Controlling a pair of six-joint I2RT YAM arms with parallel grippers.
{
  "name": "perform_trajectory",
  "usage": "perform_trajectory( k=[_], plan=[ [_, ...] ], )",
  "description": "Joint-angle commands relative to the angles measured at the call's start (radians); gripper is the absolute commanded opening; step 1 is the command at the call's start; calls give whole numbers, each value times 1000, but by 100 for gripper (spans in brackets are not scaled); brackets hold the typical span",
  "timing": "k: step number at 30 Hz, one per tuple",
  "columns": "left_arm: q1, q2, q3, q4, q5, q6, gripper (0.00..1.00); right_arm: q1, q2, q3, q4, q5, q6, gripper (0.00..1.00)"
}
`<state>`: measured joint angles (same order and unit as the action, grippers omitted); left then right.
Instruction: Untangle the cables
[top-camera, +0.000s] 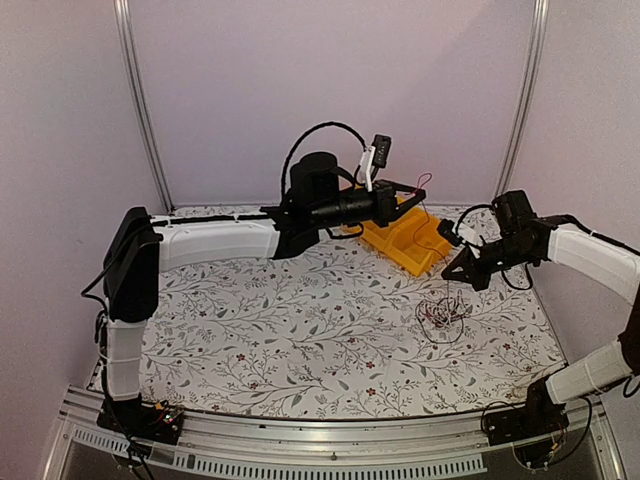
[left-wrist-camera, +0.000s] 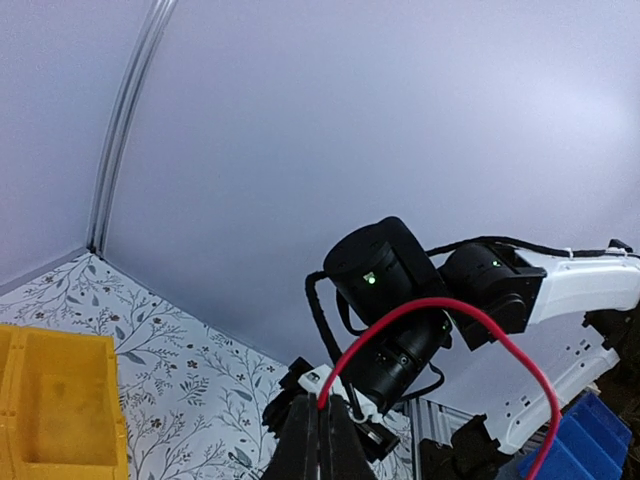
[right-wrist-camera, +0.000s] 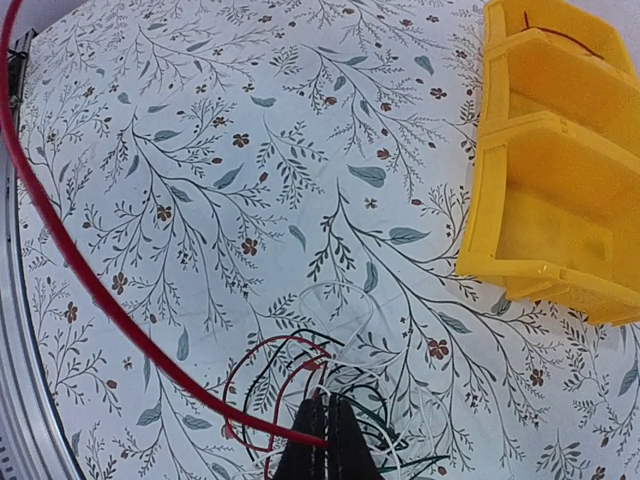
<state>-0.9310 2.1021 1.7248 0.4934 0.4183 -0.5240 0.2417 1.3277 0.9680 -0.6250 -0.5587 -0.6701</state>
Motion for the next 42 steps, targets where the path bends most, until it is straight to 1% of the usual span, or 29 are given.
perform_trajectory(
  k=[1,3,5,8,12,13,14,15,16,20,23,26,28,29,31,32,33,34,36,38,39,42],
  plan=[
    [19,-126,-19,-51,-159,96,0,-6,30,-47,27,-37,-18,0],
    [20,-215,-74,-15,-278,147,0,-11,43,-64,22,-54,-11,0],
    [29,-270,-107,3,-334,168,0,-12,61,-67,15,-75,-5,0],
    [31,-307,-104,-18,-341,200,0,-14,81,-66,28,-83,18,0],
    [1,-322,-110,-45,-342,213,0,-14,94,-66,50,-80,45,0],
    [0,-319,-113,-45,-322,201,0,-13,93,-61,53,-82,51,8],
    [-2,-315,-115,-45,-303,188,0,-14,93,-55,55,-87,54,22],
    [-4,-310,-119,-43,-287,174,0,-13,94,-50,59,-93,57,30],
    [-6,-306,-123,-42,-276,165,0,-13,101,-41,59,-103,60,35],
    [-17,-296,-117,-42,-261,164,0,8,144,-29,80,-108,51,52],
    [-26,-293,-85,-69,-261,184,0,54,198,-35,111,-73,37,55],
    [-29,-304,-41,-96,-276,208,0,56,276,-38,147,-53,85,52],
    [-30,-319,1,-125,-298,232,0,56,317,-44,165,-48,122,46],
    [-31,-330,23,-137,-311,244,0,57,331,-50,174,-47,136,42],
    [-33,-355,74,-161,-339,277,0,56,363,-52,184,-37,157,26],
    [-34,-368,104,-176,-359,297,0,55,373,-51,184,-34,165,14],
    [-37,-381,137,-191,-379,323,0,54,388,-52,184,-32,174,5],
    [-40,-395,173,-203,-406,354,0,53,394,-53,183,-31,184,1],
    [-49,-421,238,-225,-460,429,0,51,409,-61,186,-27,197,0],
    [-57,-449,295,-235,-509,494,0,48,429,-68,188,-14,214,2],
    [-62,-462,313,-235,-529,518,0,48,439,-69,187,-4,225,4],
    [-63,-497,333,-241,-563,577,0,36,471,-58,180,-5,251,5]
  ],
)
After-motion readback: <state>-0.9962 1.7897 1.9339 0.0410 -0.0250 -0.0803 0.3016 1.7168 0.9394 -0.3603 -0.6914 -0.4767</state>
